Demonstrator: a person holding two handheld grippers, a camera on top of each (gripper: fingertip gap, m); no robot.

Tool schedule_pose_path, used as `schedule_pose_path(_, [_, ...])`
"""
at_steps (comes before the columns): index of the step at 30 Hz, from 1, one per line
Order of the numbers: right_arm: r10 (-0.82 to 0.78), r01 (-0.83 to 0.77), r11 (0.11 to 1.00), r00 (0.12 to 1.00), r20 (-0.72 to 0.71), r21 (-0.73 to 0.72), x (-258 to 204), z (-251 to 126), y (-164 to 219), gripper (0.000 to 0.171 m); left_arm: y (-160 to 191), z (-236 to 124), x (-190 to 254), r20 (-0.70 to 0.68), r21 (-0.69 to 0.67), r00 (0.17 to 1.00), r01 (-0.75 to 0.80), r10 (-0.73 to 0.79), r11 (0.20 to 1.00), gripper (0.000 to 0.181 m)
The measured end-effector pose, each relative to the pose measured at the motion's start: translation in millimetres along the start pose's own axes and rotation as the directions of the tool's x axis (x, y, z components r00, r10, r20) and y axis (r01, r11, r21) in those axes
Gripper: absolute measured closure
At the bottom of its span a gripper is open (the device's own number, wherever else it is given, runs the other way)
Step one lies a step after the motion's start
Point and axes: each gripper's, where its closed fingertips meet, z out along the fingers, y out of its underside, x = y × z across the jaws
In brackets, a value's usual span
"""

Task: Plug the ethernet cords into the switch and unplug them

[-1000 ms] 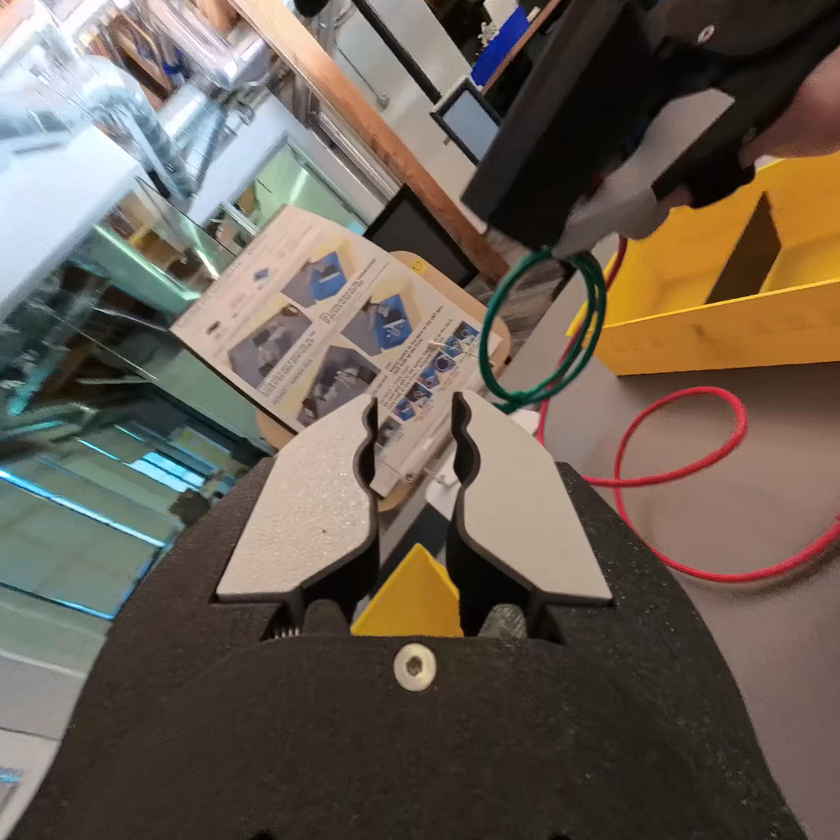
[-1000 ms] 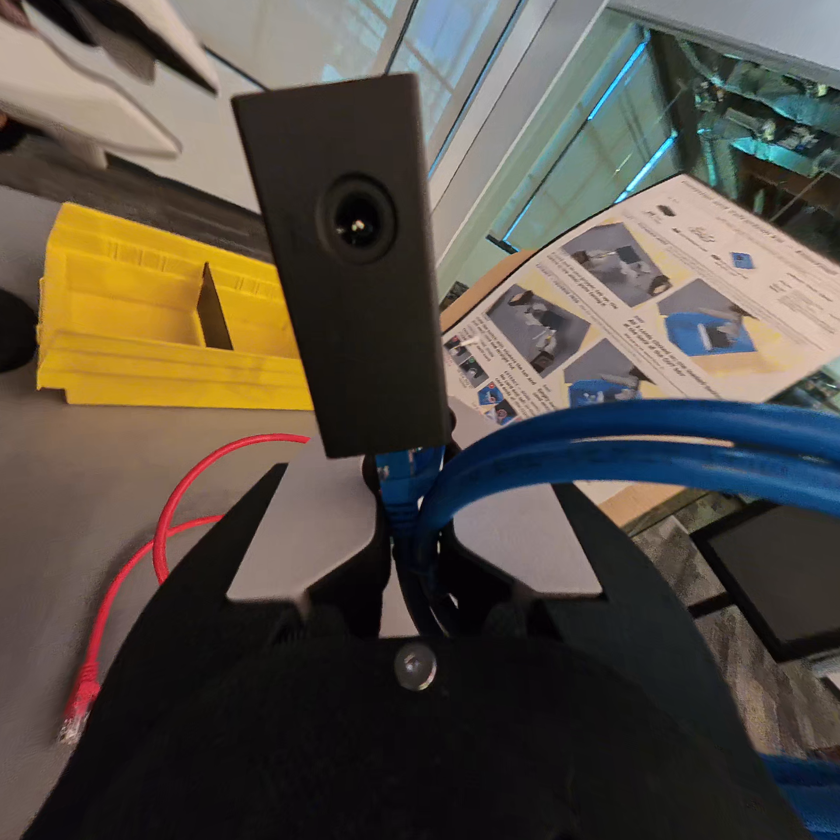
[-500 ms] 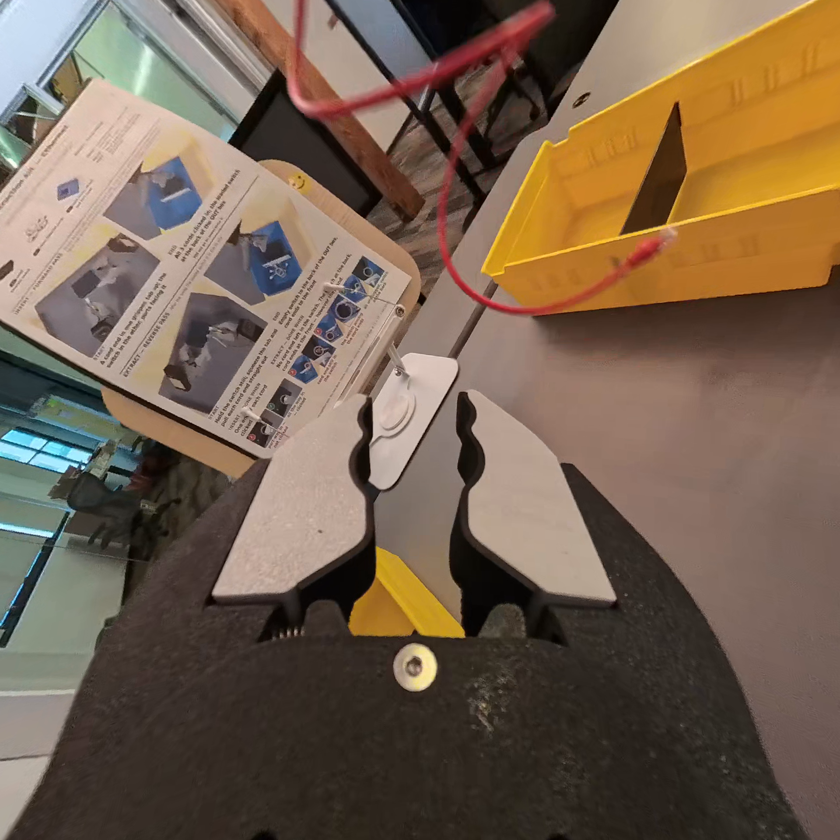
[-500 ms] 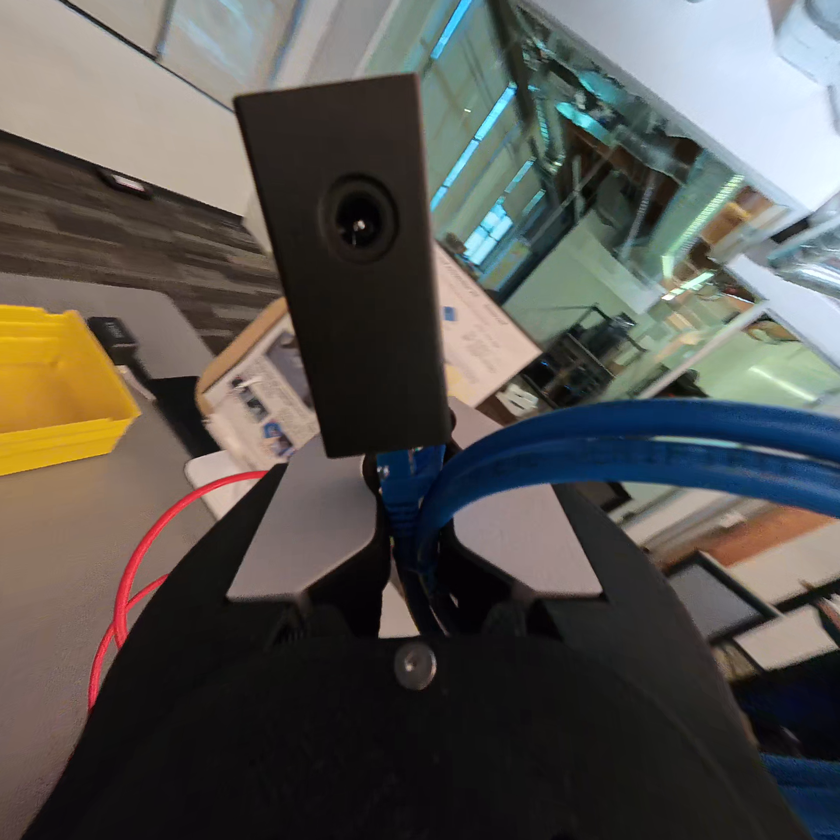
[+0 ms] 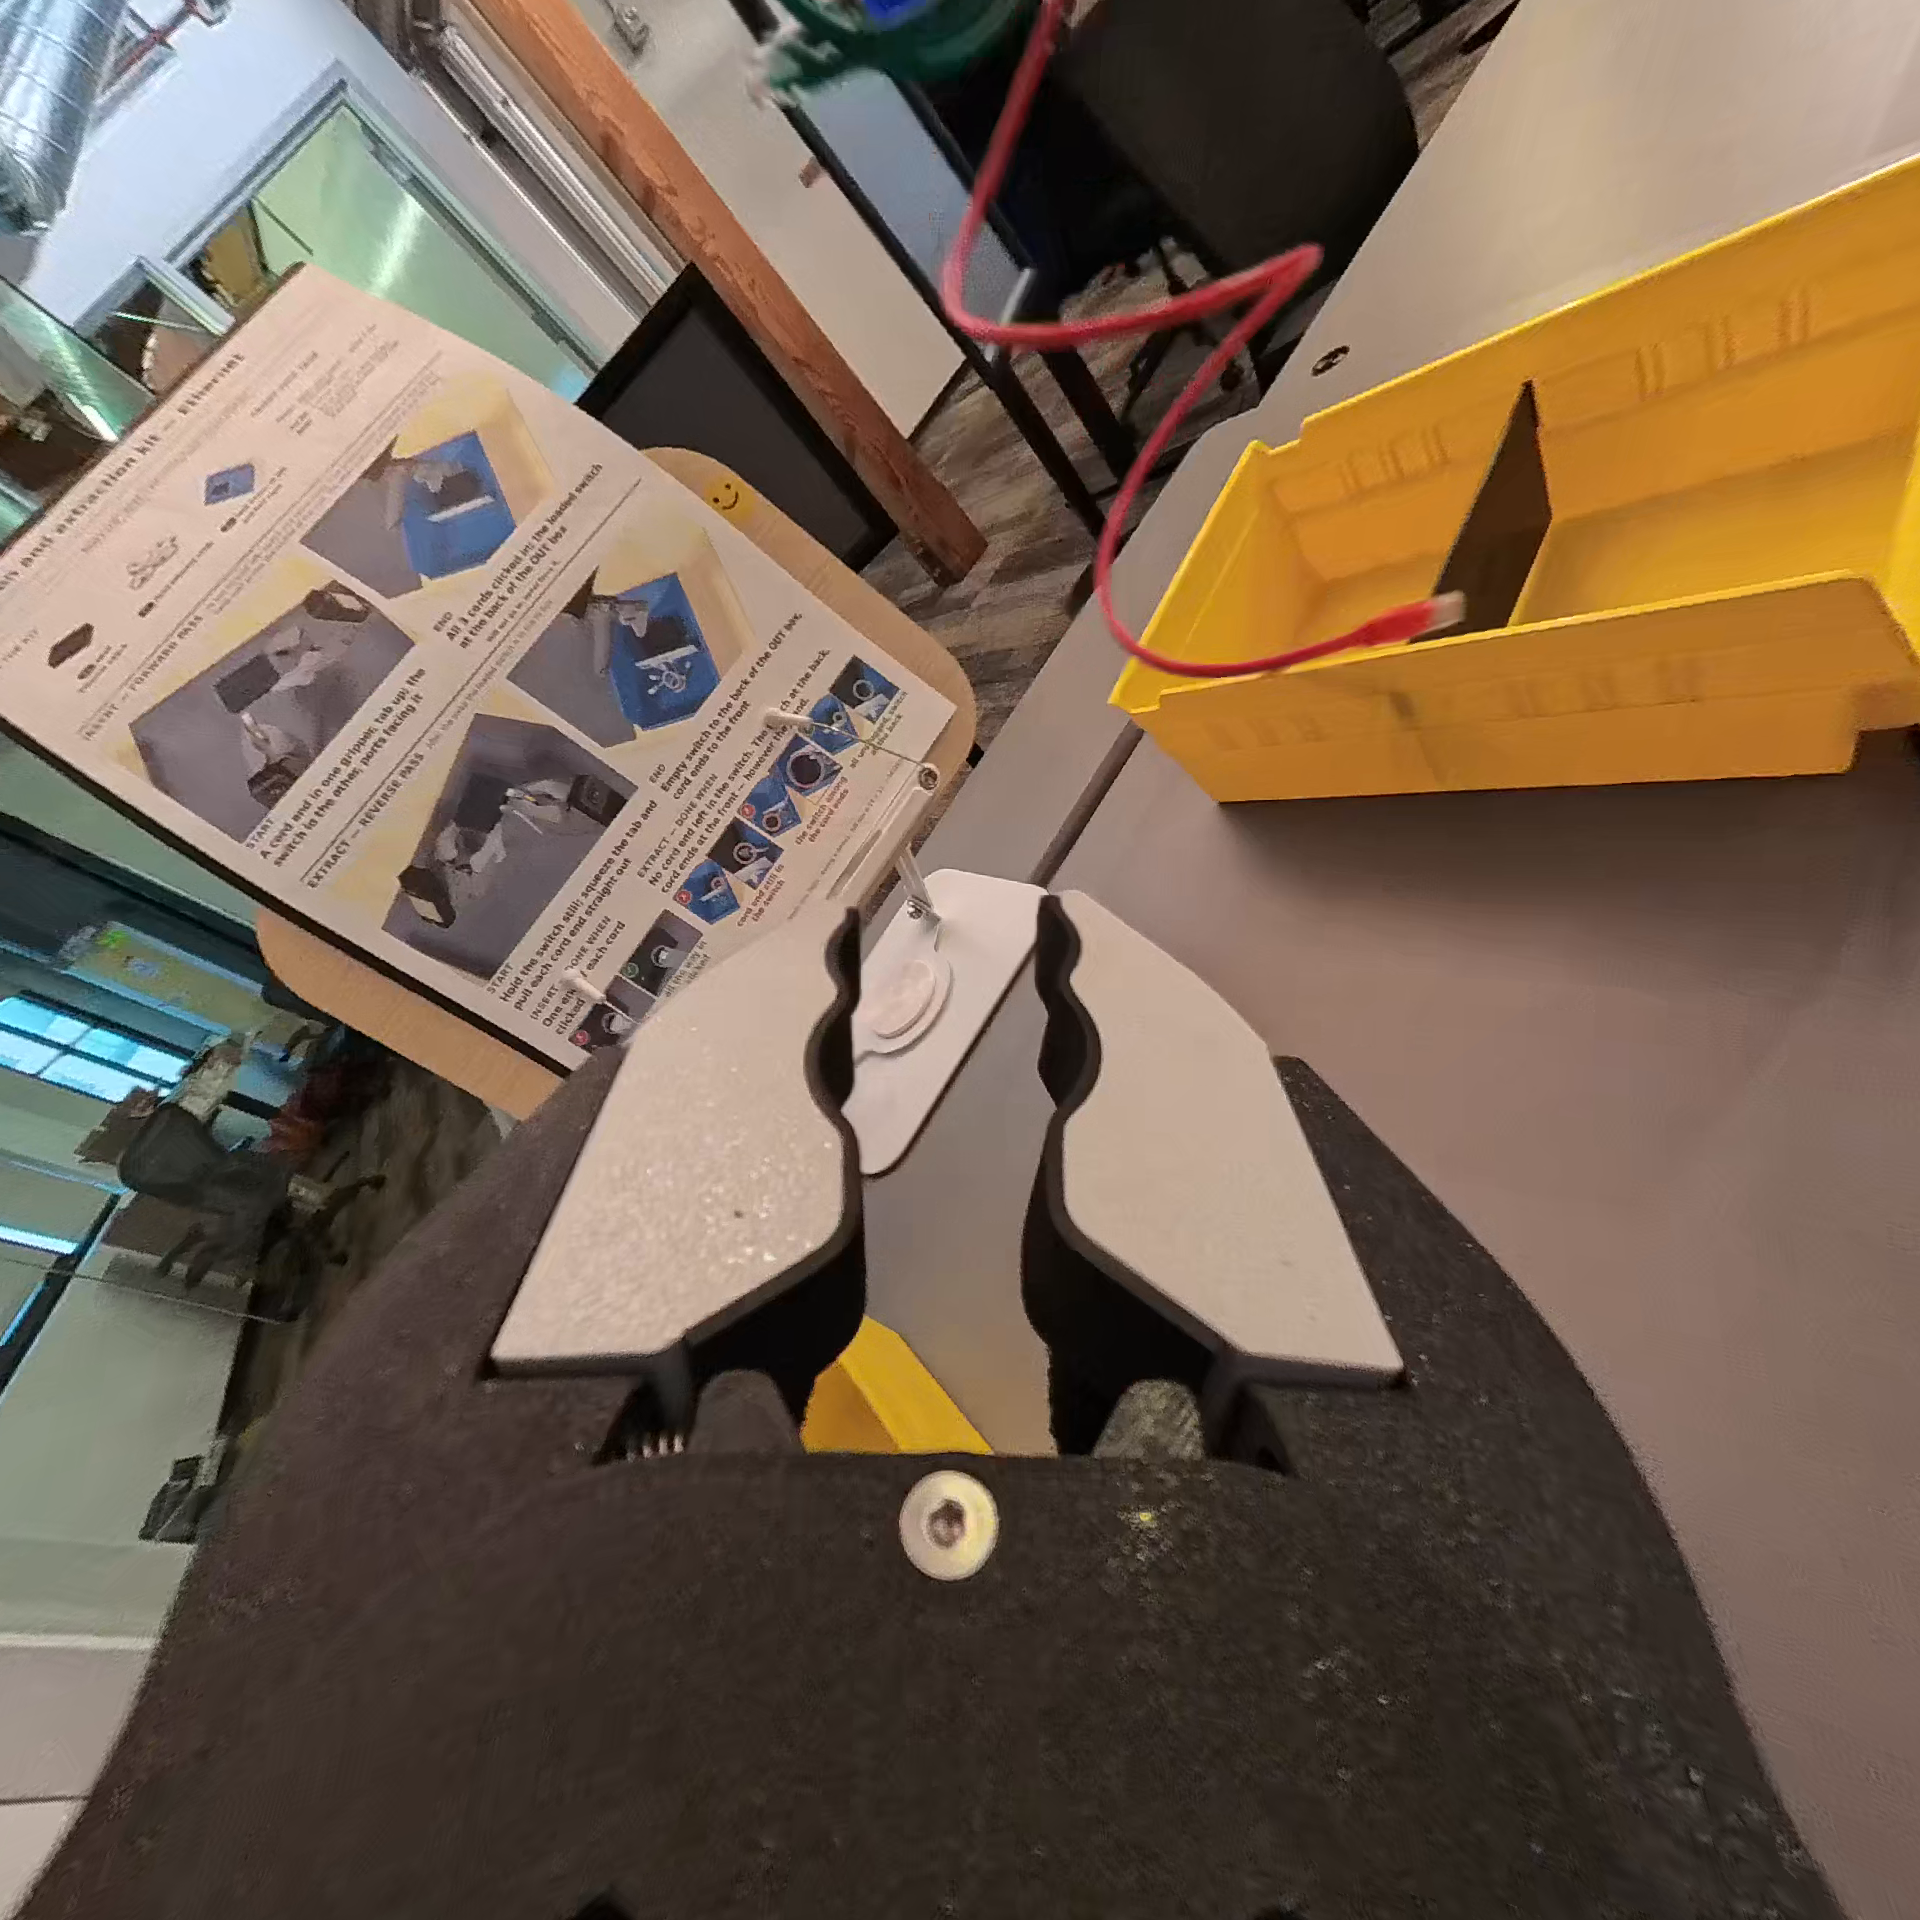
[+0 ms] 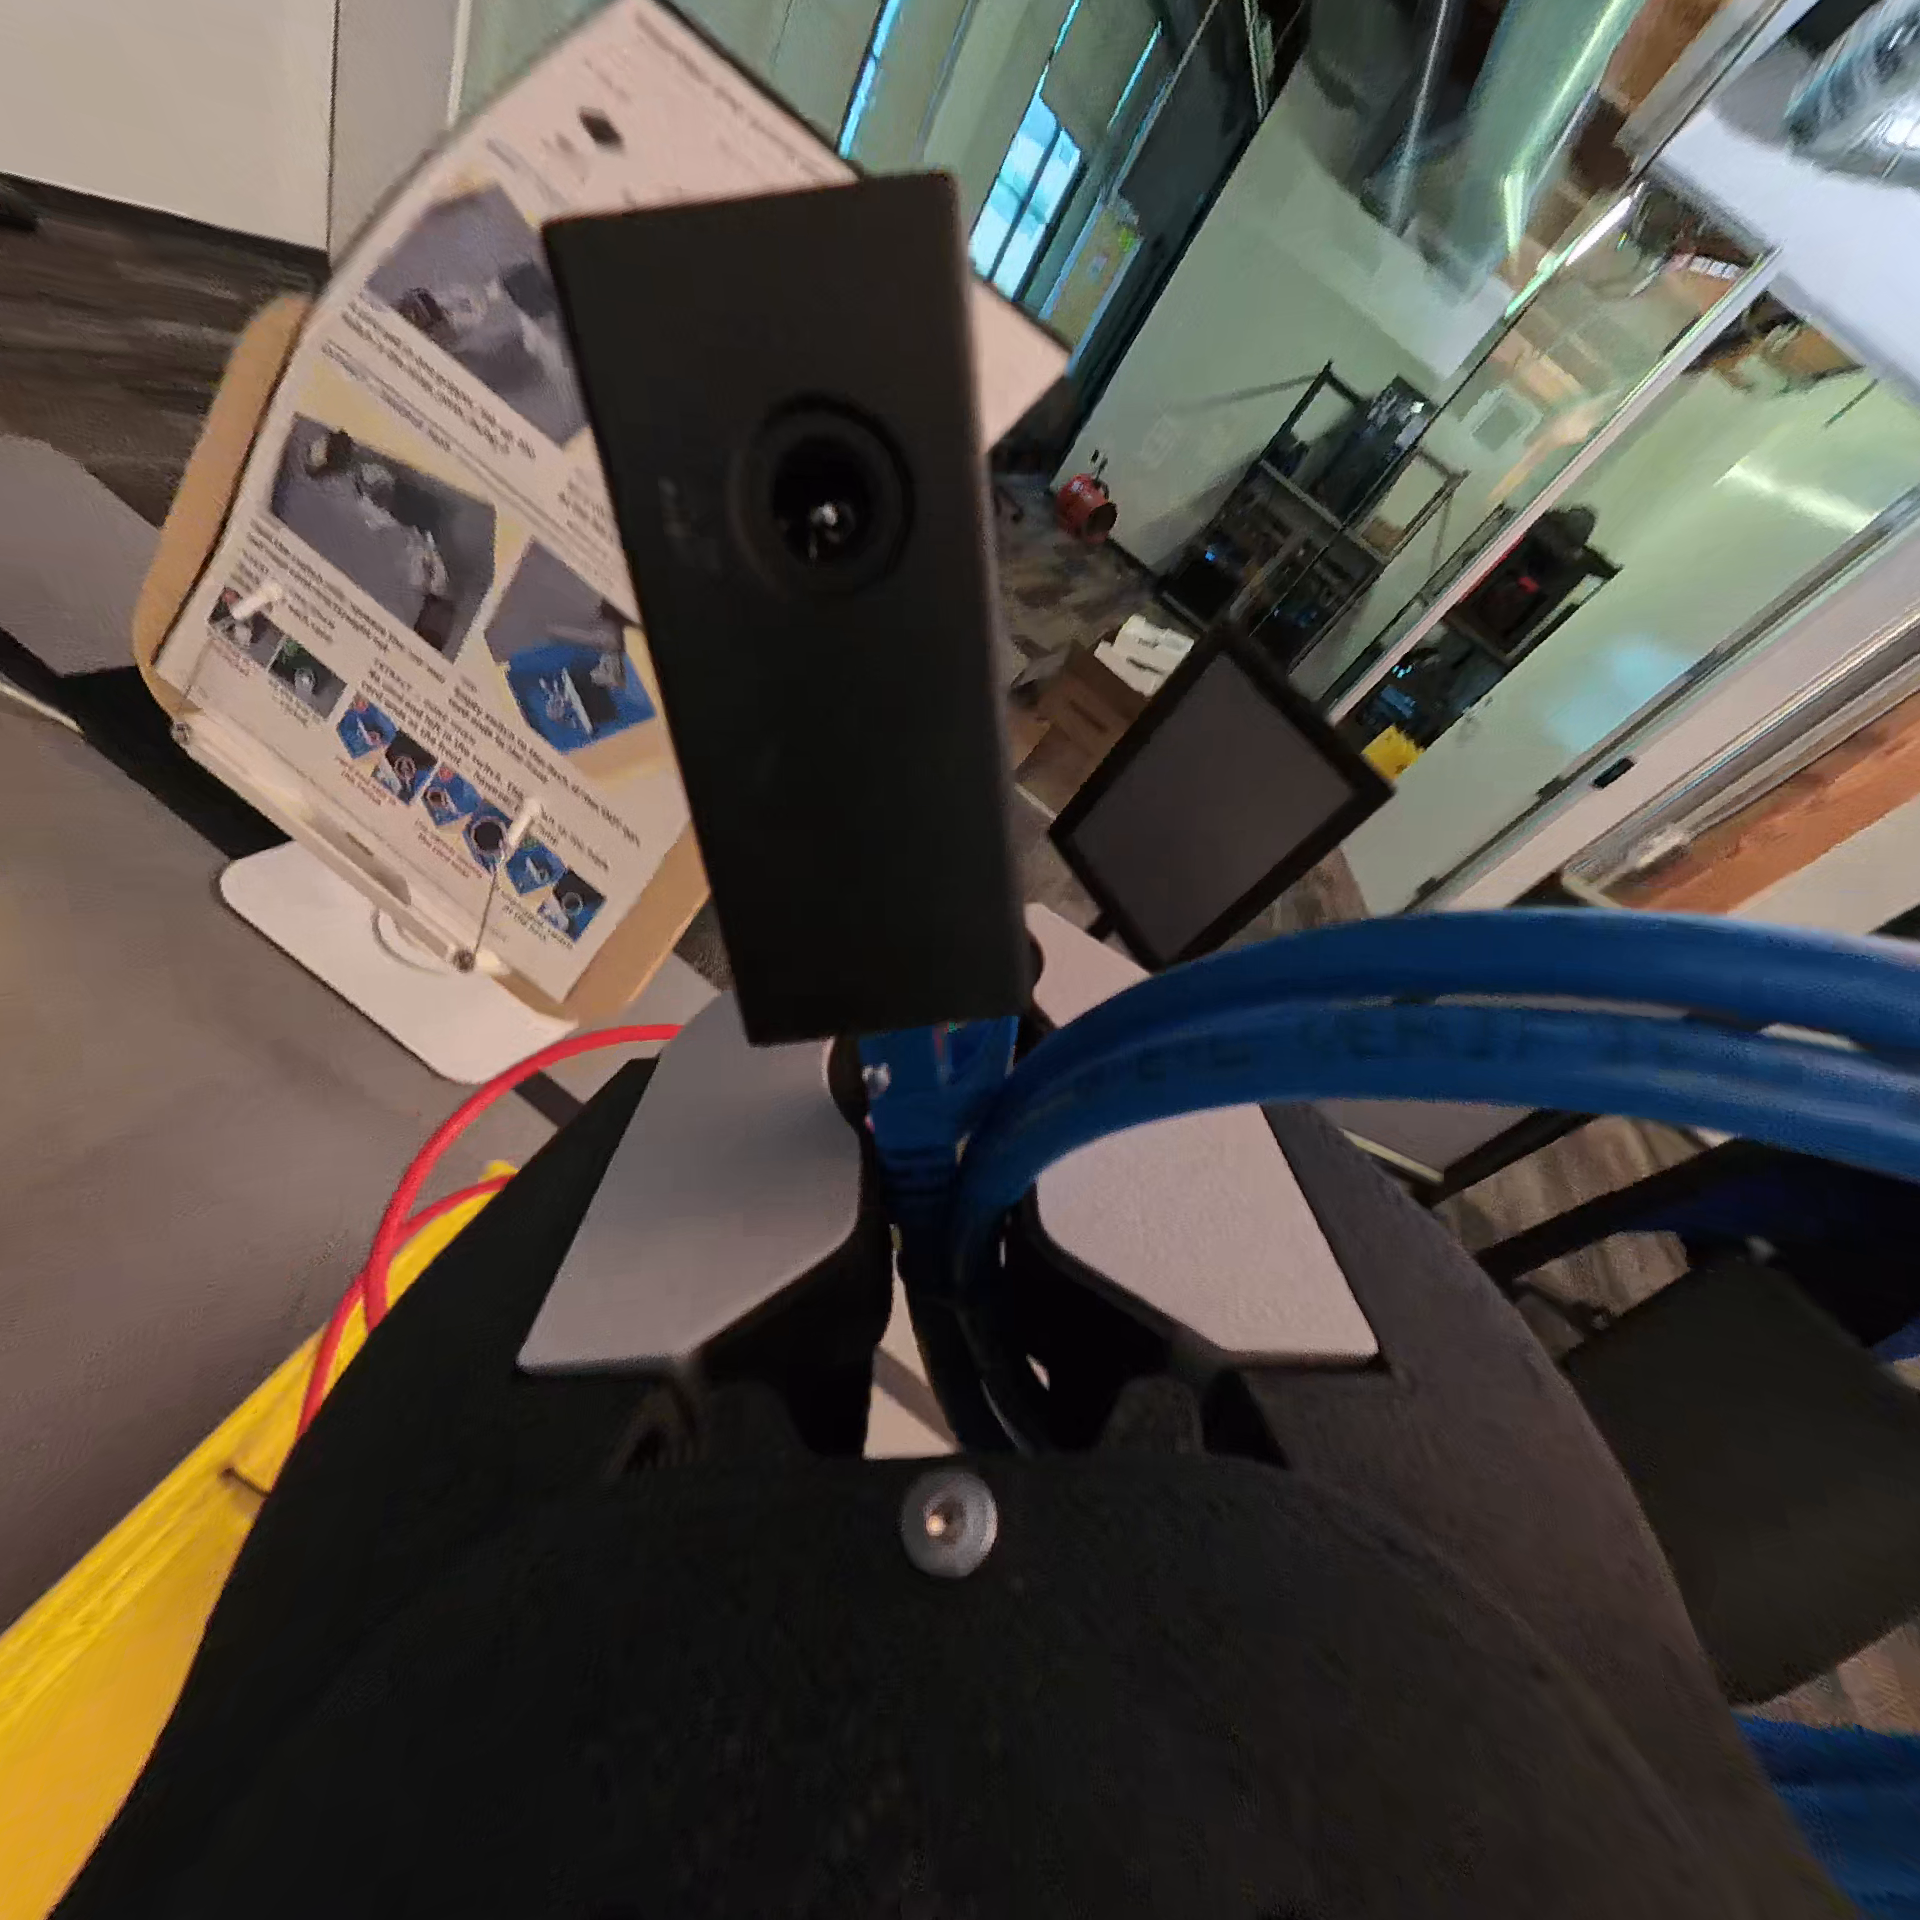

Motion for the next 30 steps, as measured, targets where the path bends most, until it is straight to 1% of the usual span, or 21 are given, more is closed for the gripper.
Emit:
schedule_pose_path(3, [0.004,-0.005,0.996,1.000,-0.021,-0.085,3.0,11.3,50.5,0.150,-6.4,0.3,-3.0,0.028,0.038,1.000,0.001,-0.002,0.999,0.152])
schedule_pose_path(6, [-0.003,0.000,0.985,1.000,-0.020,-0.172,0.6,21.4,95.0,0.150,-4.0,4.2,1.5,0.017,0.019,1.000,-0.016,0.015,1.000,0.152])
schedule_pose_path(8, [0.005,-0.019,0.976,0.998,-0.064,-0.217,5.2,26.4,115.3,0.150,-0.5,9.0,4.3,0.013,0.000,1.000,-0.025,0.025,1.000,0.152])
schedule_pose_path(9, [0.022,-0.042,0.975,0.996,-0.091,-0.218,9.1,27.8,118.8,0.150,1.0,11.5,6.3,0.006,-0.008,1.000,-0.025,0.025,1.000,0.152])
schedule_pose_path(11, [0.075,-0.097,0.980,0.988,-0.132,-0.171,18.1,28.1,110.4,0.150,3.8,15.6,9.5,0.000,-0.024,0.999,-0.036,0.036,0.999,0.152])
schedule_pose_path(15, [0.117,-0.137,0.987,0.969,-0.216,-0.080,43.1,20.7,72.4,0.150,6.3,20.4,13.3,-0.003,-0.043,0.999,-0.053,0.053,0.998,0.152])
schedule_pose_path(18, [0.100,-0.118,0.992,0.956,-0.277,-0.051,59.9,16.0,45.4,0.150,6.8,22.3,15.9,-0.008,-0.048,0.998,-0.062,0.061,0.997,0.152])
schedule_pose_path(22, [0.062,-0.077,0.996,0.952,-0.299,-0.041,66.4,16.3,19.4,0.151,8.6,24.7,18.7,-0.013,-0.060,0.997,-0.073,0.073,0.996,0.152])
schedule_pose_path(26, [0.026,-0.035,0.999,0.952,-0.306,-0.026,62.8,17.9,8.4,0.151,9.8,25.5,19.8,-0.018,-0.065,0.997,-0.079,0.078,0.995,0.152])
schedule_pose_path(30, [0.013,-0.021,0.999,0.962,-0.273,-0.025,47.5,18.1,23.8,0.150,9.1,24.1,19.2,-0.020,-0.061,0.997,-0.075,0.074,0.995,0.152])
